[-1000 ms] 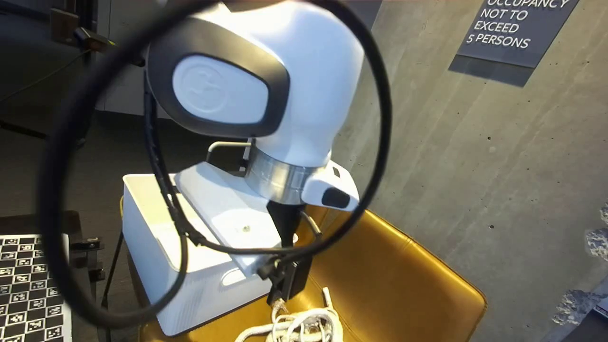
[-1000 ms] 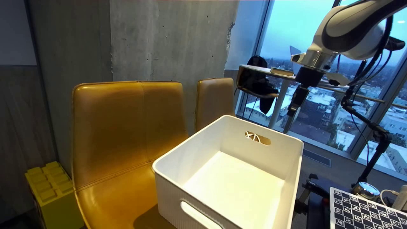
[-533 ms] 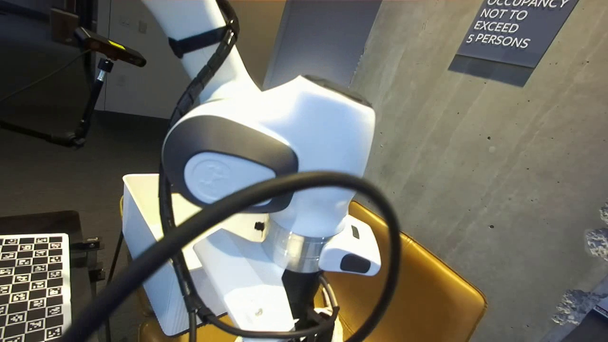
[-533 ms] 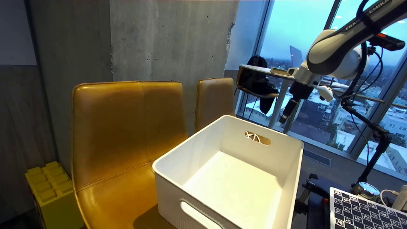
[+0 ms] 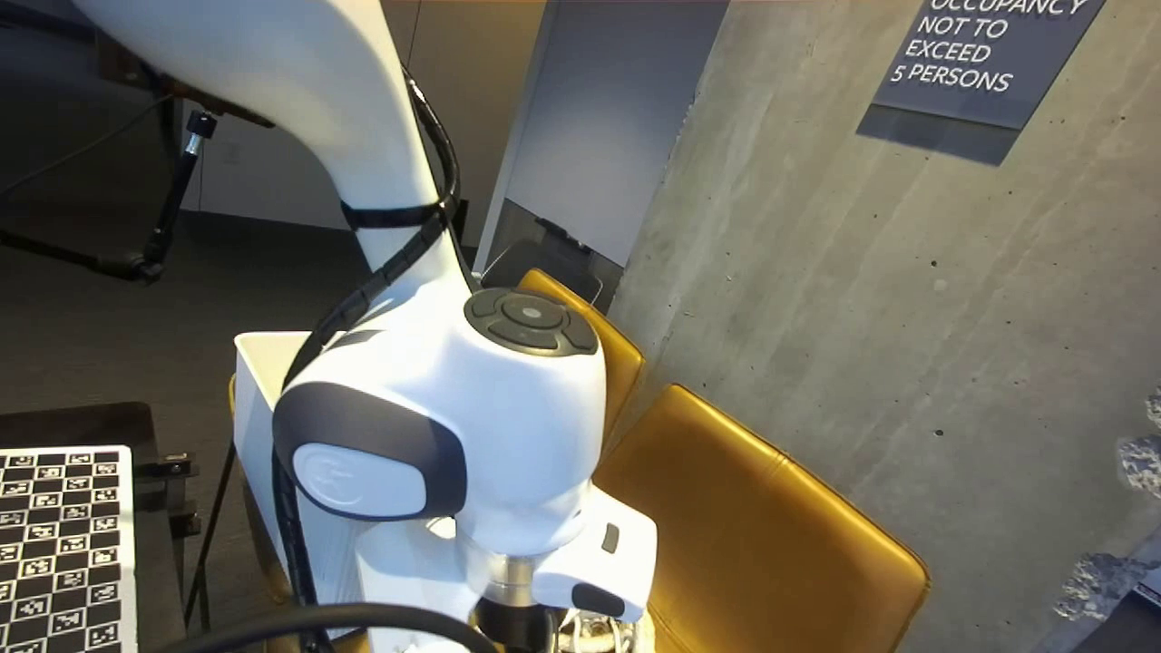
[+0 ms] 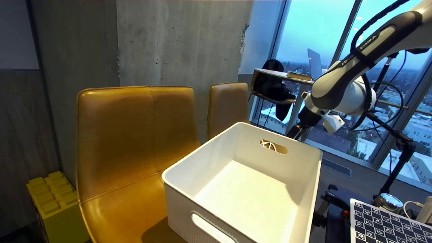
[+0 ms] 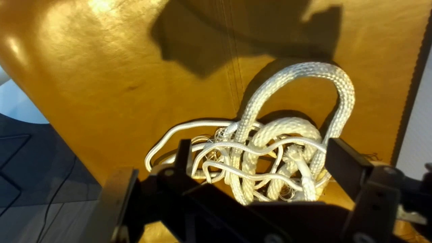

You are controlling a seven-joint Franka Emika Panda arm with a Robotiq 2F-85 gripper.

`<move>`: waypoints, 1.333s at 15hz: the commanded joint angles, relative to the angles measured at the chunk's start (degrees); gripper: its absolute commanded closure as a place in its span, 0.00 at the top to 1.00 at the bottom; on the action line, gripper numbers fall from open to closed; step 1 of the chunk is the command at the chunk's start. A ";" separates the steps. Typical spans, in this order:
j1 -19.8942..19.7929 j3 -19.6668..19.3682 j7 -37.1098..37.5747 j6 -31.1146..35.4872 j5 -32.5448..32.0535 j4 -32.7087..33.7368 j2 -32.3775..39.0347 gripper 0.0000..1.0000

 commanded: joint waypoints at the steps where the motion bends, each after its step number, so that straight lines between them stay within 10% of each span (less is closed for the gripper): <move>1: 0.43 0.87 4.14 1.55 2.50 4.17 6.33 1.00; 11: -3.95 4.69 21.42 -0.69 -8.39 14.18 16.62 1.00; 12: -3.71 4.19 22.71 -0.95 -8.83 15.09 17.51 0.75; 20: -2.33 2.49 26.90 0.15 -11.49 14.31 19.76 0.22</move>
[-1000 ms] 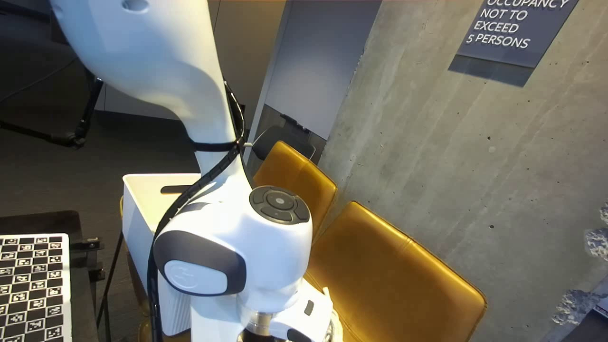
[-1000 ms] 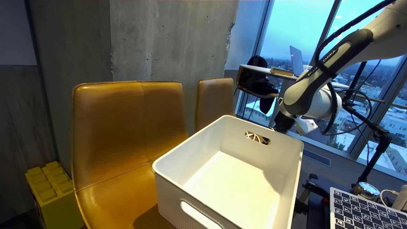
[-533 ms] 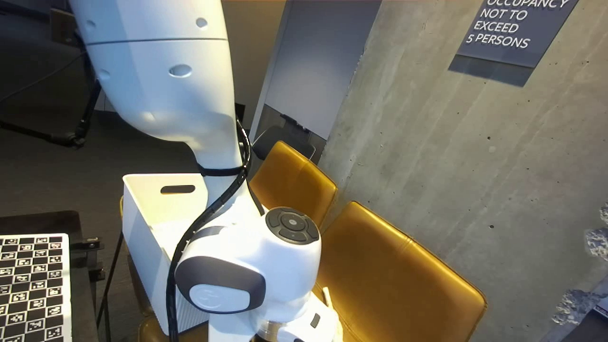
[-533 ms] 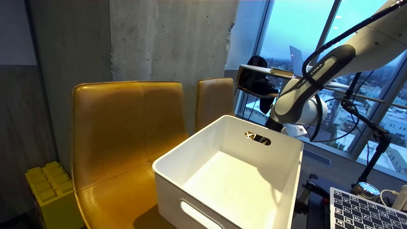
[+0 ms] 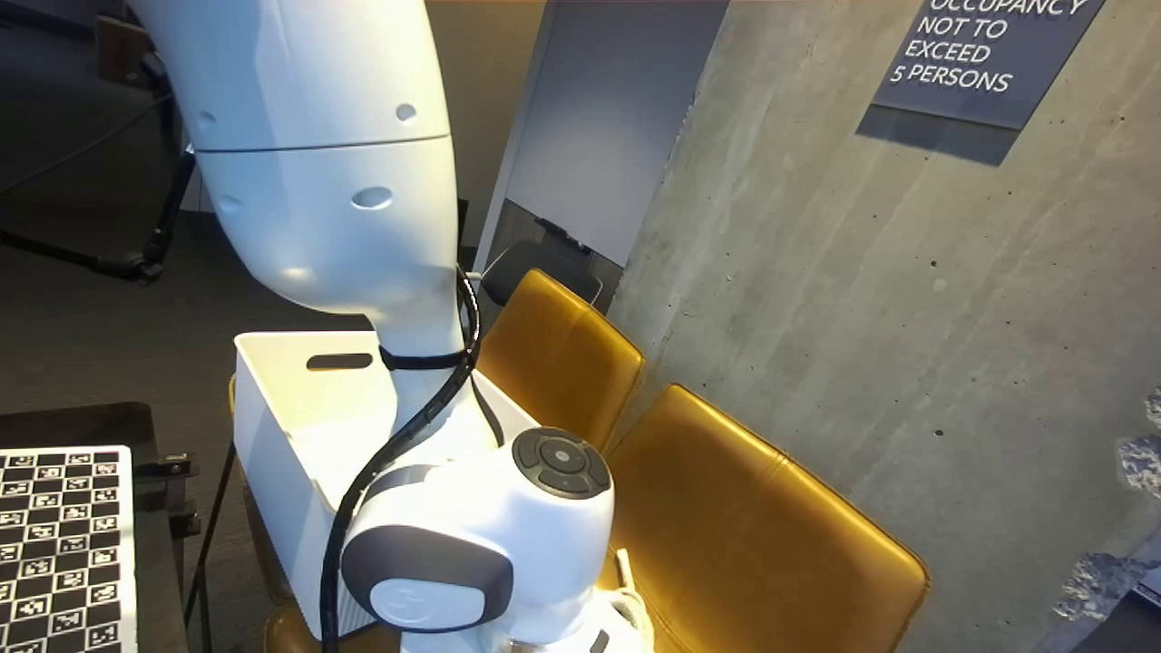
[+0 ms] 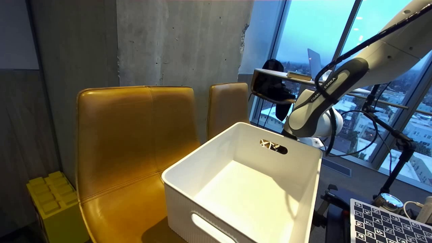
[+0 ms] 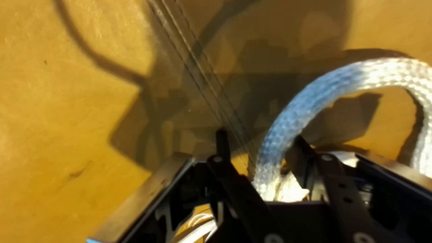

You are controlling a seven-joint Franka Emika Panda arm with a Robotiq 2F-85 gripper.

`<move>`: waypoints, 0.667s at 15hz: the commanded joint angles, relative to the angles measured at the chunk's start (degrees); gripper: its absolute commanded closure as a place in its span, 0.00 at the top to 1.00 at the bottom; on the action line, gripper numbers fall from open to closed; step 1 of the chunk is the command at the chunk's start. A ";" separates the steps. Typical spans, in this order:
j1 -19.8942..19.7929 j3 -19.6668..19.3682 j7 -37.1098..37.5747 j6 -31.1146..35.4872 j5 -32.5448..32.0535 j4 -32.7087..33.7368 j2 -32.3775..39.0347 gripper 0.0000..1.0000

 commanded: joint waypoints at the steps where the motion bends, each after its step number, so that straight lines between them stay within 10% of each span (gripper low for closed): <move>1: 0.56 -0.92 2.60 0.06 -2.64 -0.05 0.84 0.16; 4: 1.63 -1.98 3.13 -0.78 -4.01 -1.44 -1.14 0.00; 10: 4.13 -3.19 3.75 -8.75 -6.22 -5.90 -14.04 0.03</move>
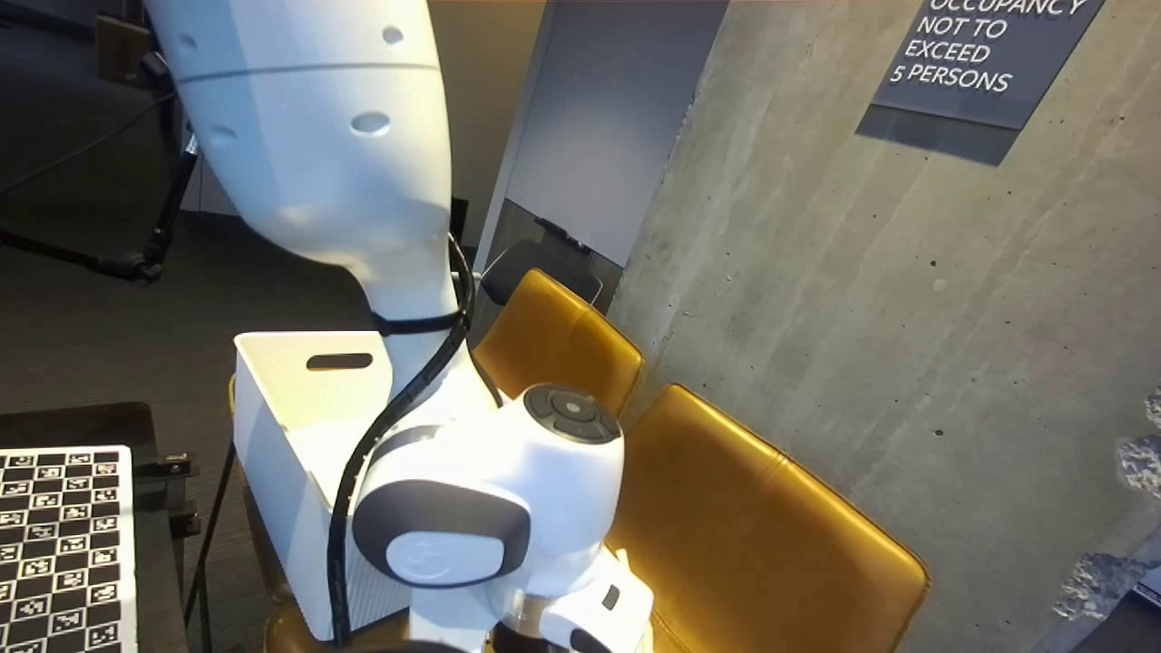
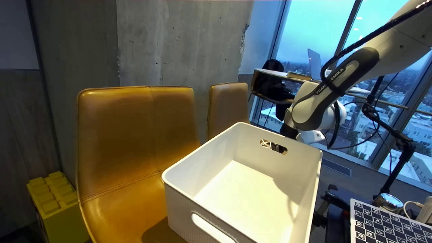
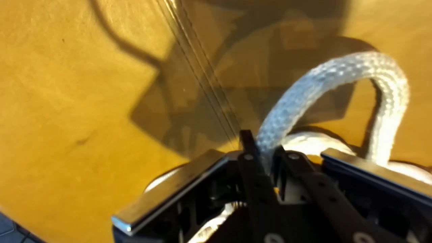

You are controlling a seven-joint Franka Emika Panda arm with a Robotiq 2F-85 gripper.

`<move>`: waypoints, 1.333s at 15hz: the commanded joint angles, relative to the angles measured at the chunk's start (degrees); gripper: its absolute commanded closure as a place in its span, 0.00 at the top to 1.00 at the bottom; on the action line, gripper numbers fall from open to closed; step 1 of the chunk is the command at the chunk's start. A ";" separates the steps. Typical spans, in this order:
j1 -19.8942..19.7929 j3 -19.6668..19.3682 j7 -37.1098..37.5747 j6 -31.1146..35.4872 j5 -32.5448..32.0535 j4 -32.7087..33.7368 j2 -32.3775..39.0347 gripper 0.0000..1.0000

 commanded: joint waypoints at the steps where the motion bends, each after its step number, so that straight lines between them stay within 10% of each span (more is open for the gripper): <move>1: 1.86 -1.32 1.45 -6.98 -2.62 -3.72 -11.57 0.03; 10: 3.78 -0.94 0.66 -19.20 -1.92 5.44 -30.01 0.03; 20: 7.62 -0.81 2.83 -43.87 -2.77 31.67 -34.86 0.03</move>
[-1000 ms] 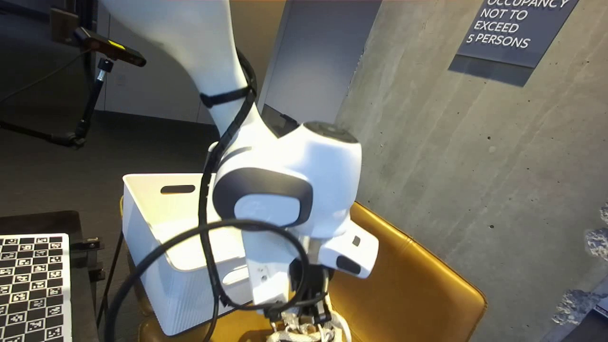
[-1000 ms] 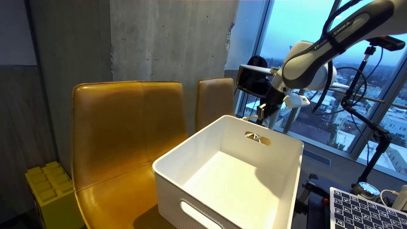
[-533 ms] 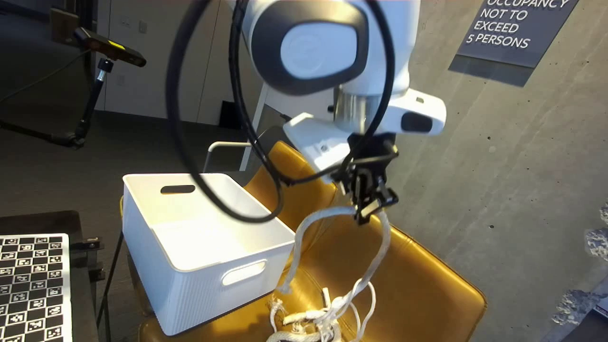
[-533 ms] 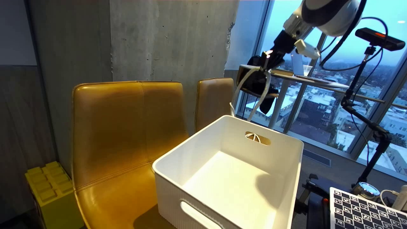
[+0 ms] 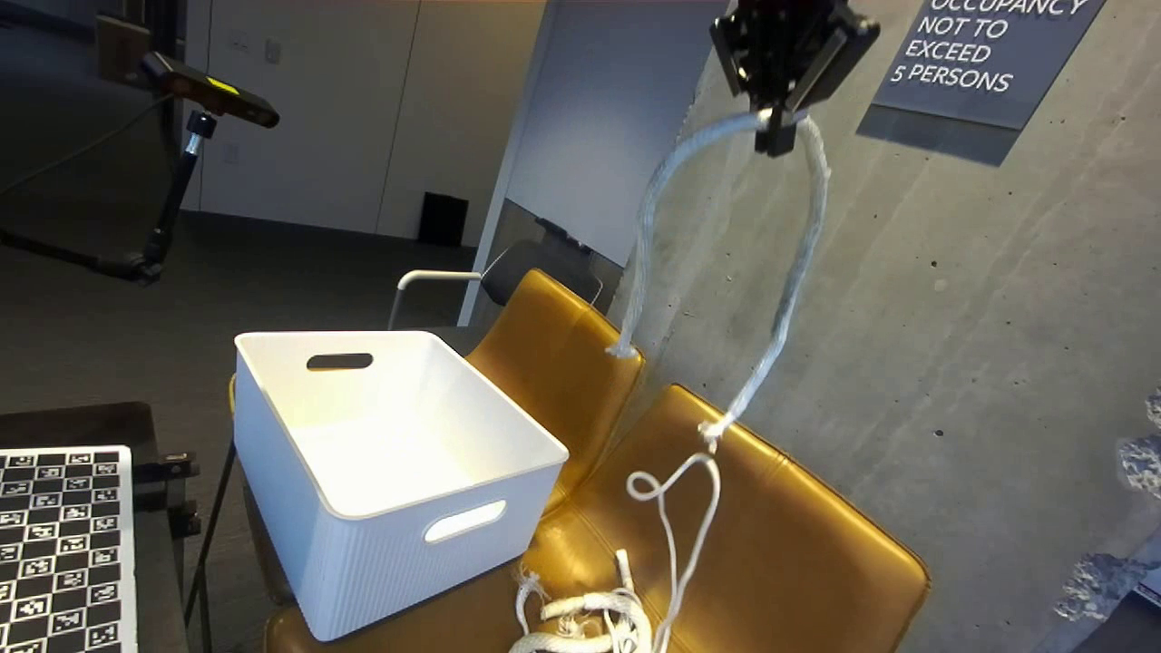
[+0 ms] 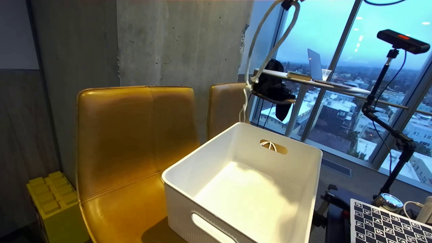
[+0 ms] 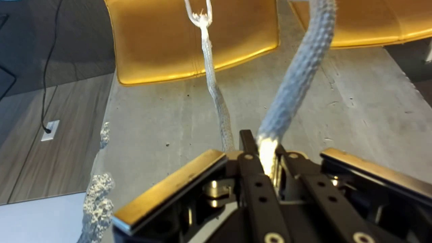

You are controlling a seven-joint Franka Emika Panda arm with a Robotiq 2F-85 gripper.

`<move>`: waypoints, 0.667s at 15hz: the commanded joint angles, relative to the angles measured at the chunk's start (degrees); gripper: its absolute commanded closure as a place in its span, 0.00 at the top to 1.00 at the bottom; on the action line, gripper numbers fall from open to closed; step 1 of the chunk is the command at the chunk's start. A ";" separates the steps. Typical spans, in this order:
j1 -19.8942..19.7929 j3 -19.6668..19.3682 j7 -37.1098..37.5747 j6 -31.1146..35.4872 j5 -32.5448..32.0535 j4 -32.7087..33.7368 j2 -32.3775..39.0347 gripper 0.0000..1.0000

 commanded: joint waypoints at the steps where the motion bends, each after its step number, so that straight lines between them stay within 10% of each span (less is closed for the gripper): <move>1: 1.14 -0.55 1.05 -6.37 -1.96 7.31 1.57 0.03; 10: 3.61 1.24 0.82 -9.59 -2.68 1.66 -3.30 0.03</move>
